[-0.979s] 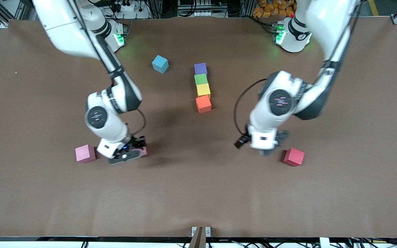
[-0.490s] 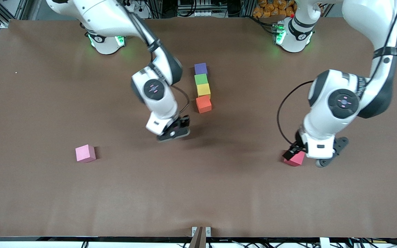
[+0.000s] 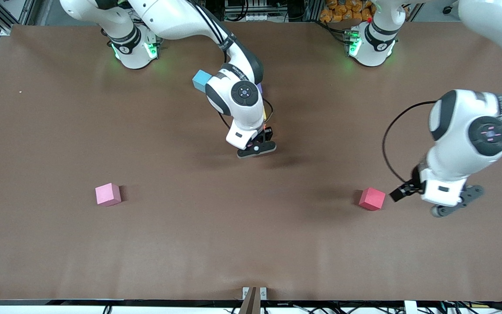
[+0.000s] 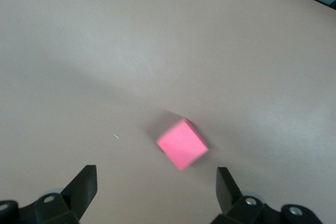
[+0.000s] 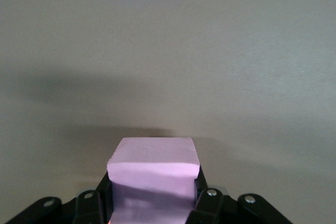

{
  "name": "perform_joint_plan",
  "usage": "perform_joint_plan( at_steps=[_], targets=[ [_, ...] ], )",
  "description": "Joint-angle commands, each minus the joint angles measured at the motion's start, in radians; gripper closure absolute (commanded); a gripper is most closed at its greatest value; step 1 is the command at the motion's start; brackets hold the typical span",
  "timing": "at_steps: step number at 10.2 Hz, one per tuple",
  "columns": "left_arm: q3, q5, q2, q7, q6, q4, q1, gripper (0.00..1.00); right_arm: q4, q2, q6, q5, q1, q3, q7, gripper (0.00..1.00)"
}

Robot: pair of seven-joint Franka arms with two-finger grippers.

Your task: Arrange blocks into number 1

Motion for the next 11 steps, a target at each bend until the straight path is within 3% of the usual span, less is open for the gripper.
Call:
perform_joint_plan(
  at_steps=[1, 4, 11],
  targets=[
    [0.103, -0.051, -0.127, 0.242, -0.037, -0.036, -0.024, 0.00, 0.076, 0.048, -0.015, -0.007, 0.012, -0.010, 0.018, 1.00],
    [0.197, -0.184, -0.225, 0.589, -0.084, -0.046, -0.024, 0.00, 0.081, 0.063, -0.012, -0.008, 0.017, -0.010, 0.019, 1.00],
    [0.187, -0.201, -0.390, 0.586, -0.253, -0.007, -0.053, 0.00, 0.062, 0.074, 0.018, 0.007, 0.044, -0.010, 0.096, 1.00]
  ],
)
